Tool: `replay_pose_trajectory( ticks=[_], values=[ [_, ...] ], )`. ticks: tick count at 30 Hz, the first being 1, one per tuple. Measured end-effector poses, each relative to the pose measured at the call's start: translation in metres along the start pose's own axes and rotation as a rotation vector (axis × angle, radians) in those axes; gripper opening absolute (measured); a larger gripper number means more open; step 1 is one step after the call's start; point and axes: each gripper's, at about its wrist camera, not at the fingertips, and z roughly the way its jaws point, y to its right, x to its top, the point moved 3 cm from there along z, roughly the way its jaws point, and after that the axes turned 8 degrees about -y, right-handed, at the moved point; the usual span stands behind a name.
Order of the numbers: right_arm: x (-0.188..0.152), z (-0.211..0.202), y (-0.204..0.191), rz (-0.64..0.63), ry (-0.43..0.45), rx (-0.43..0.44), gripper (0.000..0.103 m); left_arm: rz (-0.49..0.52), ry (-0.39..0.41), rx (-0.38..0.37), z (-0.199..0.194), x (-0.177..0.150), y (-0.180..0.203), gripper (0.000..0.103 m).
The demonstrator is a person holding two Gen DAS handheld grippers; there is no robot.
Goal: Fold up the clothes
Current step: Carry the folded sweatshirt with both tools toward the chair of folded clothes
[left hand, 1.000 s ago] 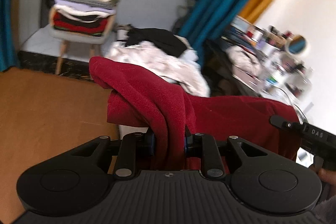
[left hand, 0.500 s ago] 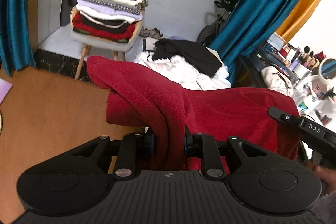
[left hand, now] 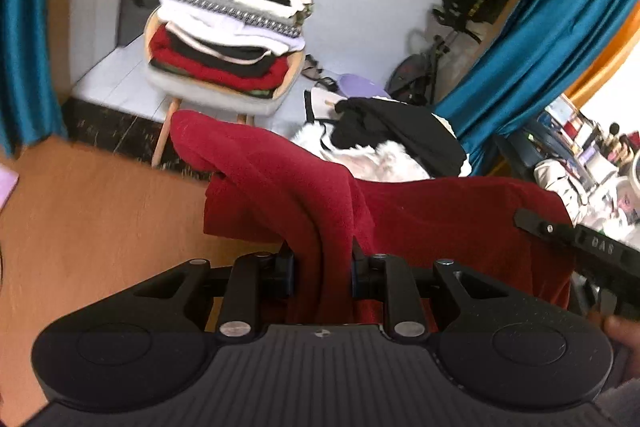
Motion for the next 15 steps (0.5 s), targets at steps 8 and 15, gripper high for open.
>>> replay_pose_trajectory(
  ticks=[8,15],
  values=[
    [0.024,0.118,-0.129,0.076,0.018,0.028,0.017,0.061,-0.039,0.016,-0.016,0.099,-0.118,0.024],
    [0.062,0.189,-0.179,-0.007,-0.020,0.026,0.017,-0.009,0.016,0.021,-0.015,0.150,-0.175,0.024]
  ],
)
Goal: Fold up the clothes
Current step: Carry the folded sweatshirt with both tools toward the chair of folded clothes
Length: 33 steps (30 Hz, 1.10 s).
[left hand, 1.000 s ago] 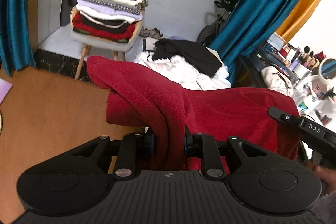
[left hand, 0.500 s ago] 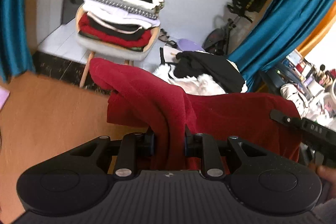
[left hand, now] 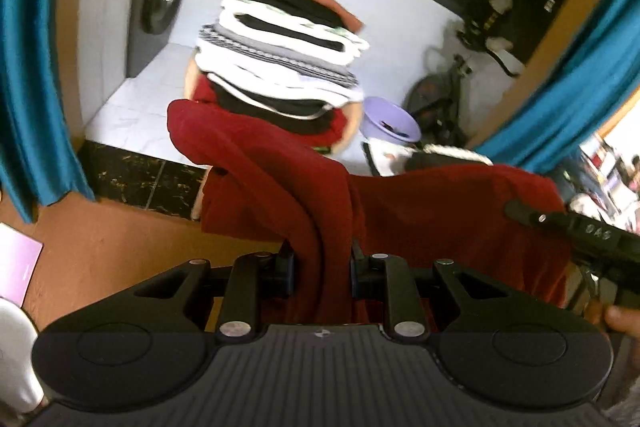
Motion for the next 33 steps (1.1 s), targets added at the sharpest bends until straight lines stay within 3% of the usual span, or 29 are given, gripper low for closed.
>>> replay_pose_trajectory(
  ticks=[5,9,15,23,33],
  values=[
    [0.029,0.065,-0.008,0.046,-0.017,0.001,0.017,0.018,-0.040,0.040,0.031,0.041,-0.025,0.024],
    [0.062,0.114,-0.002,0.051,-0.024,0.020,0.017,0.036,-0.020,0.048,0.061,0.100,-0.036,0.023],
    [0.157,0.171,0.018,0.072,0.007,0.004,0.017,0.041,-0.023,0.016,0.125,0.209,-0.024,0.023],
    [0.297,0.242,0.037,0.068,0.108,0.000,0.017,0.084,0.074,-0.061,0.184,0.336,-0.006,0.022],
    [0.460,0.334,0.008,0.085,0.280,-0.026,0.017,0.131,0.175,-0.195,0.235,0.507,-0.058,0.021]
  ],
)
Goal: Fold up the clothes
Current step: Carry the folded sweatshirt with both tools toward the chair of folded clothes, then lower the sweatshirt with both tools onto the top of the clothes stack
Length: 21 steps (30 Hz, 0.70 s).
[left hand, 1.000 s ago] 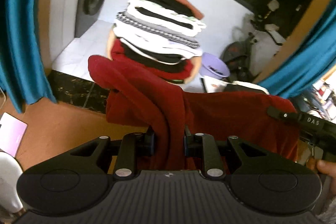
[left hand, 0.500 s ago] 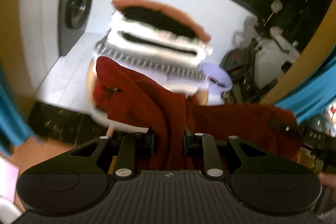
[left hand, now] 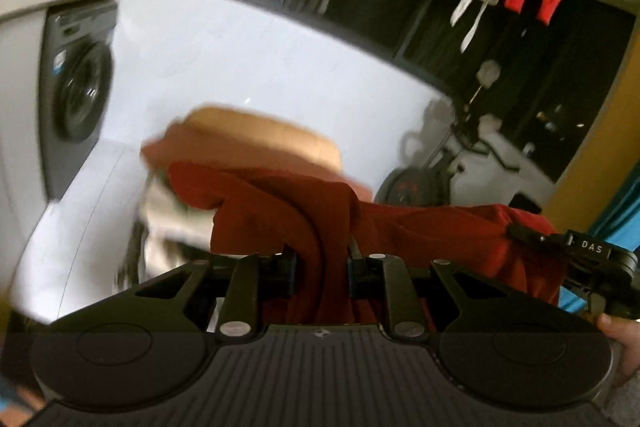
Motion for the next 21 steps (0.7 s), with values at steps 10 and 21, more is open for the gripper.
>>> replay_pose_trajectory(
  ticks=[10,21],
  values=[
    [0.106,0.119,-0.056,-0.012,0.118,0.023,0.017,0.110,0.064,-0.036,0.056,0.154,-0.056,0.021],
    [0.177,0.246,-0.029,0.029,0.048,0.059,0.017,0.003,0.004,0.017,0.146,0.223,-0.095,0.021]
  ],
)
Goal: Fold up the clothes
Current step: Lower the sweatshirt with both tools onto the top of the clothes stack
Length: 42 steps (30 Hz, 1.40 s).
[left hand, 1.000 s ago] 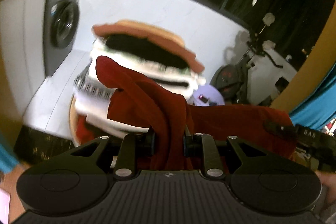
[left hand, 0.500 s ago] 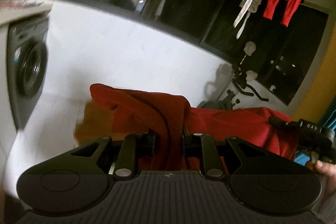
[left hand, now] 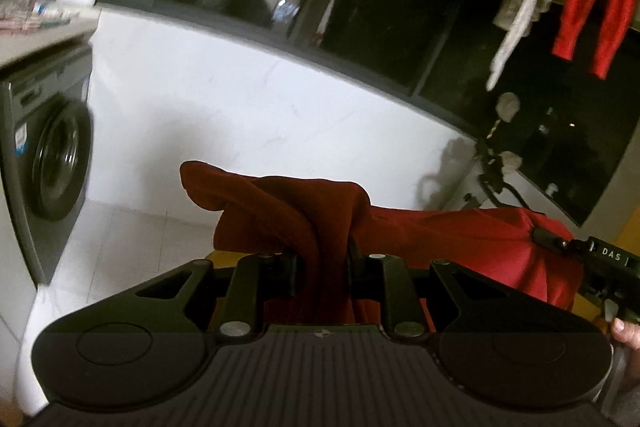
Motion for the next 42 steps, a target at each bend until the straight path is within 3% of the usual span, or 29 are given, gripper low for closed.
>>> replay_pose_trajectory(
  ticks=[6,8,9,11,12,14,15,18,22,25,26,27,28,29,34,36,39,42],
  values=[
    [-0.010,0.092,0.072,0.098,-0.204,-0.125,0.017,-0.049,-0.171,0.095,0.090,-0.007,-0.033,0.022],
    [-0.024,0.123,0.098,0.091,-0.276,-0.169,0.019,-0.045,-0.297,0.138,0.134,-0.024,-0.049,0.028],
    [-0.035,0.137,0.107,0.045,-0.309,-0.208,0.025,-0.038,-0.354,0.179,0.153,-0.033,-0.057,0.030],
    [-0.052,0.156,0.125,-0.012,-0.358,-0.292,0.034,-0.046,-0.420,0.250,0.173,-0.049,-0.074,0.050],
    [-0.056,0.157,0.133,0.001,-0.365,-0.317,0.037,-0.077,-0.412,0.244,0.171,-0.052,-0.080,0.051],
    [-0.059,0.149,0.145,0.084,-0.354,-0.321,0.059,-0.140,-0.382,0.204,0.154,-0.050,-0.087,0.052],
    [-0.060,0.141,0.150,0.135,-0.340,-0.303,0.076,-0.153,-0.366,0.193,0.142,-0.048,-0.090,0.054],
    [-0.060,0.105,0.161,0.224,-0.281,-0.227,0.079,-0.168,-0.299,0.207,0.099,-0.044,-0.100,0.064],
    [-0.081,0.070,0.179,0.385,-0.278,-0.164,0.075,-0.302,-0.304,0.121,0.066,-0.068,-0.111,0.064],
    [-0.102,0.061,0.189,0.455,-0.314,-0.157,0.070,-0.320,-0.348,0.075,0.066,-0.094,-0.110,0.064],
    [-0.108,0.060,0.189,0.454,-0.322,-0.172,0.067,-0.306,-0.346,0.081,0.067,-0.100,-0.108,0.059],
    [-0.116,0.057,0.188,0.453,-0.328,-0.188,0.056,-0.293,-0.332,0.093,0.068,-0.102,-0.104,0.050],
    [-0.121,0.057,0.183,0.450,-0.327,-0.196,0.043,-0.287,-0.313,0.095,0.067,-0.104,-0.102,0.025],
    [-0.124,0.054,0.177,0.446,-0.322,-0.190,0.010,-0.295,-0.299,0.082,0.065,-0.104,-0.102,0.014],
    [-0.099,0.015,0.140,0.324,-0.174,-0.160,0.008,-0.317,-0.237,0.020,0.041,-0.090,-0.098,0.010],
    [-0.084,-0.002,0.130,0.285,-0.127,-0.147,0.008,-0.343,-0.247,-0.013,0.035,-0.089,-0.098,0.010],
    [-0.084,-0.014,0.139,0.312,-0.146,-0.173,0.007,-0.393,-0.288,-0.021,0.040,-0.104,-0.107,0.010],
    [-0.109,-0.009,0.152,0.329,-0.183,-0.230,0.007,-0.398,-0.293,-0.019,0.046,-0.122,-0.117,0.012]
  ],
)
